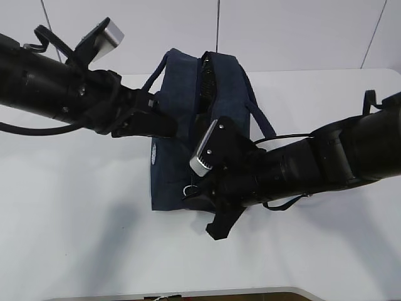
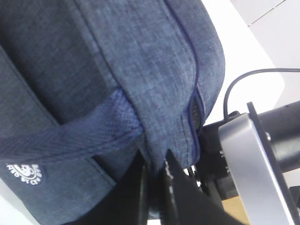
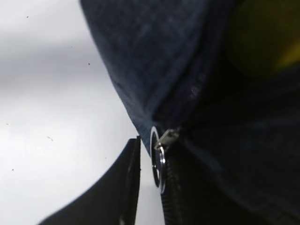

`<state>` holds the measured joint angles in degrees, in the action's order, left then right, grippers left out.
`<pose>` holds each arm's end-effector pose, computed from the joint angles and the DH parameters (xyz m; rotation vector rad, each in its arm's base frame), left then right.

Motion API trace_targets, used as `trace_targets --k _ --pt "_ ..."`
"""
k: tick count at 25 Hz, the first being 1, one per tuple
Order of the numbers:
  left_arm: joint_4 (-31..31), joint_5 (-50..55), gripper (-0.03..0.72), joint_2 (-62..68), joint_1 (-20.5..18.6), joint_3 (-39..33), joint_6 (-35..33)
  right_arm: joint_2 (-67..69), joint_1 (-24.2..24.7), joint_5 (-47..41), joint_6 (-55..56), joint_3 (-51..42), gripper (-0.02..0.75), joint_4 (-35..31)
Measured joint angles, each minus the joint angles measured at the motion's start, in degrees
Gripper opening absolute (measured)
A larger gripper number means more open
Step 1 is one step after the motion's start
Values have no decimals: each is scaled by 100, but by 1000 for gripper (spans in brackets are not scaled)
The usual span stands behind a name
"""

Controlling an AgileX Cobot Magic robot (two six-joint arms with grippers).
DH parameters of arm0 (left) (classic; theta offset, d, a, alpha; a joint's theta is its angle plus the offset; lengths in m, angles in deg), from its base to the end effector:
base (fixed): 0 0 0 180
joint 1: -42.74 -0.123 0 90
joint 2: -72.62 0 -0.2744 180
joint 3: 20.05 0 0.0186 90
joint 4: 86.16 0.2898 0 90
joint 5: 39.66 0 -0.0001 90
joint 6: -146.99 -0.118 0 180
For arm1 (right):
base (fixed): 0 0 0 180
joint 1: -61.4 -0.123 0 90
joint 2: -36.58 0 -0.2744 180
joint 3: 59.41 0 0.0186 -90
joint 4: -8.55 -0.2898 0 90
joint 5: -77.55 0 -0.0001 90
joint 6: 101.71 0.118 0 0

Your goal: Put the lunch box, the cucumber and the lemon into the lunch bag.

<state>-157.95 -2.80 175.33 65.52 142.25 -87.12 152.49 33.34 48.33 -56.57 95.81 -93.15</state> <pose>0.3334 -0.2130 0.1932 0.5059 2.3287 -1.0175 0.3195 0.2343 0.0851 -1.3428 1.8537 0.5500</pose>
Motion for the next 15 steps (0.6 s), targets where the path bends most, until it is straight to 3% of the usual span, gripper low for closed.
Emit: trace_targets --k 15 --pt "0 0 -9 0 0 0 0 0 0 0 81 0 124 0"
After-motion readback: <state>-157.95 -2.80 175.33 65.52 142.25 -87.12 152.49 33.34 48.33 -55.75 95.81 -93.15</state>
